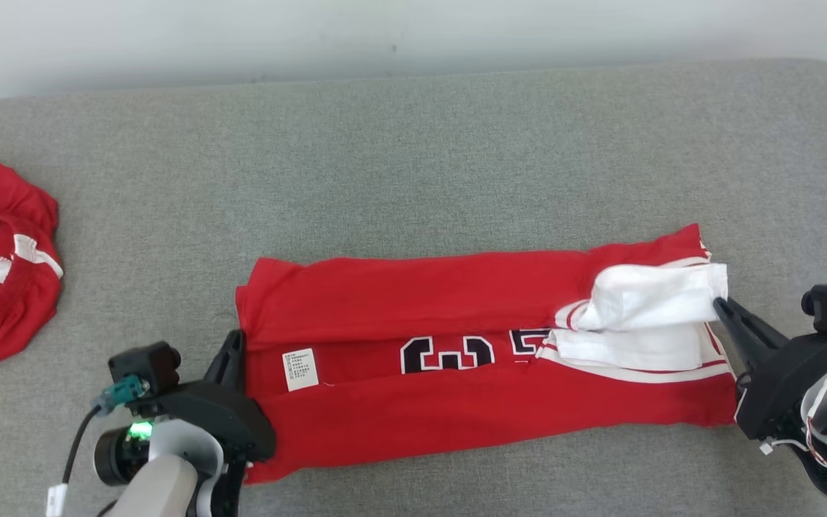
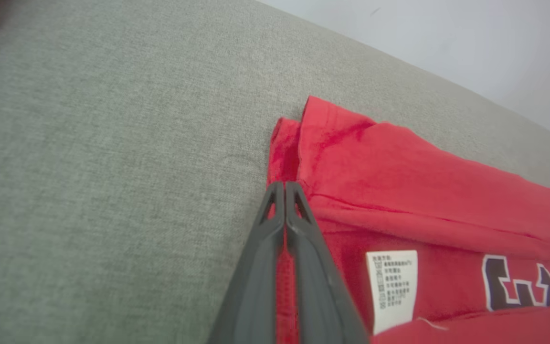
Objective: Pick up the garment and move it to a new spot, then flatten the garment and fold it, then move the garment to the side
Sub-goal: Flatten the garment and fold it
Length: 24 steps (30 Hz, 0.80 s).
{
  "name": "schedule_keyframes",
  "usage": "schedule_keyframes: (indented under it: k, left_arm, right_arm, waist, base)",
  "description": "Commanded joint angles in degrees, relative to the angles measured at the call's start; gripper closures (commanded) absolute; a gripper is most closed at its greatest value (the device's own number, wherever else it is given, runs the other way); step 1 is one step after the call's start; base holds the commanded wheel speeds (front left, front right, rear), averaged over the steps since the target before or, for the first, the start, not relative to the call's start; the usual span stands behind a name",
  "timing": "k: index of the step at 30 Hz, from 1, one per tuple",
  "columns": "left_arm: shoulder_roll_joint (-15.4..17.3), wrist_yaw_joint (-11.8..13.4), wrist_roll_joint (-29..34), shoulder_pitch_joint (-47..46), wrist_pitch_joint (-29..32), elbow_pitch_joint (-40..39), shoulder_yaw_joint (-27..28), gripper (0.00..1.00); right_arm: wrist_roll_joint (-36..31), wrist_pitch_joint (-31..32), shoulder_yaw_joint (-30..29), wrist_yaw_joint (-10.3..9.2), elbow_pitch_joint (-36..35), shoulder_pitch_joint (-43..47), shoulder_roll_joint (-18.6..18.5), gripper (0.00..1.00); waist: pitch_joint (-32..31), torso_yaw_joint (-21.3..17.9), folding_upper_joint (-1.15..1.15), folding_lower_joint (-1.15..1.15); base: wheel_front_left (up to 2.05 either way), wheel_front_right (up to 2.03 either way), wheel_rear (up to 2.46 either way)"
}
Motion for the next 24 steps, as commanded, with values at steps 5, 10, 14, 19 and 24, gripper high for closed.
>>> schedule_keyframes:
  k: [5,10,14,19,24]
  left_arm:
    - [-0.3,0.9,-0.6,3.0,-0.2,-1.5,-0.2,1.00]
    - [-0.6,1.4,-0.9,4.6,0.0,-2.8,-0.4,1.00]
    - [-0.6,2.0,-1.3,5.9,-0.2,-3.6,-0.4,1.00]
    - [-0.8,2.4,-1.6,7.0,-0.5,-4.6,-0.3,1.00]
    - [-0.6,2.1,-1.3,8.6,-1.6,-6.2,-0.6,0.00]
  right_arm:
    - [-1.6,0.3,-0.7,-0.13,0.1,1.1,0.4,1.00]
    - [-3.2,0.7,-1.0,-0.13,1.0,1.1,0.5,0.89]
    - [-3.7,0.3,-1.3,-0.13,1.6,1.2,0.8,0.00]
    - [-4.0,-0.4,-1.6,-0.13,2.0,1.5,1.0,0.00]
    - [-4.3,-1.1,-2.2,-0.13,2.3,1.9,1.3,0.00]
  waist:
    - [-0.5,0.3,0.00,0.01]
    - [-0.9,0.6,0.00,0.01]
    - [-1.5,0.6,0.00,0.01]
    - [-2.3,0.7,0.00,0.01]
    - [-3.7,0.6,0.00,0.01]
  base:
    - [0.00,0.00,0.00]
    - [0.00,0.00,0.00]
    - [0.00,0.00,0.00]
    - [0.00,0.00,0.00]
    - [0.00,0.00,0.00]
